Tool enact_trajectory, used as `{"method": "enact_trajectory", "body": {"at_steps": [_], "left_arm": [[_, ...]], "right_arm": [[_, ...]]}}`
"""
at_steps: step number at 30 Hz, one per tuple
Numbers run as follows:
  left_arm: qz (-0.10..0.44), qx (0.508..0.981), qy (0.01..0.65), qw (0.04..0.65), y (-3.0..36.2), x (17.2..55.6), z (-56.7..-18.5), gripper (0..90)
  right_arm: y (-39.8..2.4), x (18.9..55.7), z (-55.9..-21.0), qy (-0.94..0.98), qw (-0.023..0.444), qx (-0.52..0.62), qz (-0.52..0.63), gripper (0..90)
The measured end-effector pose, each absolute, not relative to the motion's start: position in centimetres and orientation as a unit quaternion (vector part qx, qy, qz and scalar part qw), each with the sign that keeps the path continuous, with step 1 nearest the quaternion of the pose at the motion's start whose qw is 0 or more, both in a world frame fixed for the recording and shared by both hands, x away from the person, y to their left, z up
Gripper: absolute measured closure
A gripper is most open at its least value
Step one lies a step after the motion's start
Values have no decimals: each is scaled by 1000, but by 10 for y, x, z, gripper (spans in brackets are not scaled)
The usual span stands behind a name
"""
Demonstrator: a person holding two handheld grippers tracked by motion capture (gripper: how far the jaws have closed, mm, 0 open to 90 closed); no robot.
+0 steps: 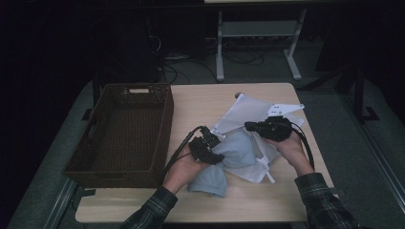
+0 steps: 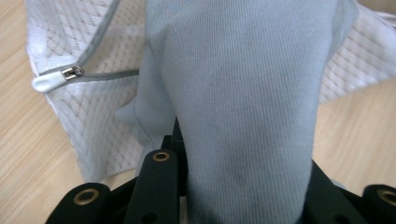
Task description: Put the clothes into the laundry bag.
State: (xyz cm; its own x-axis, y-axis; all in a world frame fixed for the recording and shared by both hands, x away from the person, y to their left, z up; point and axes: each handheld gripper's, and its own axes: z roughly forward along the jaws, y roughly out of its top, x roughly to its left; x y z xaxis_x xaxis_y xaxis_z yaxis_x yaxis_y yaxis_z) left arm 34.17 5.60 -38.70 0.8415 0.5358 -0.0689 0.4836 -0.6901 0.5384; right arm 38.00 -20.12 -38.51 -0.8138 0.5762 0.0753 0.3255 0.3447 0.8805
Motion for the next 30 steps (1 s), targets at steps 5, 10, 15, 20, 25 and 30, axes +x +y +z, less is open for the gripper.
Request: {"method": "enact_trajectory", "body": {"at_steps": [5,10,15,20,25,30], "left_arm": [[57,913,299,274,61,351,-388,701],[65,907,317,270,69,360,-389,701],[70,904,328,265,73,365,-391,701],[69,904,326,268,68,362,-389,701],[71,904,326,266,57,360,-387,701],[72,901,334,265,47,362,-388,701]], "right_arm": [[-199,377,-386,815,123,274,496,891],[-195,376,-387,819,120,269,492,891],[-190,375,-388,821,118,265,491,891],[-186,374,-388,819,120,262,495,891],[-181,373,-386,818,120,259,499,891],[-180,373,-384,817,121,258,501,891]]}}
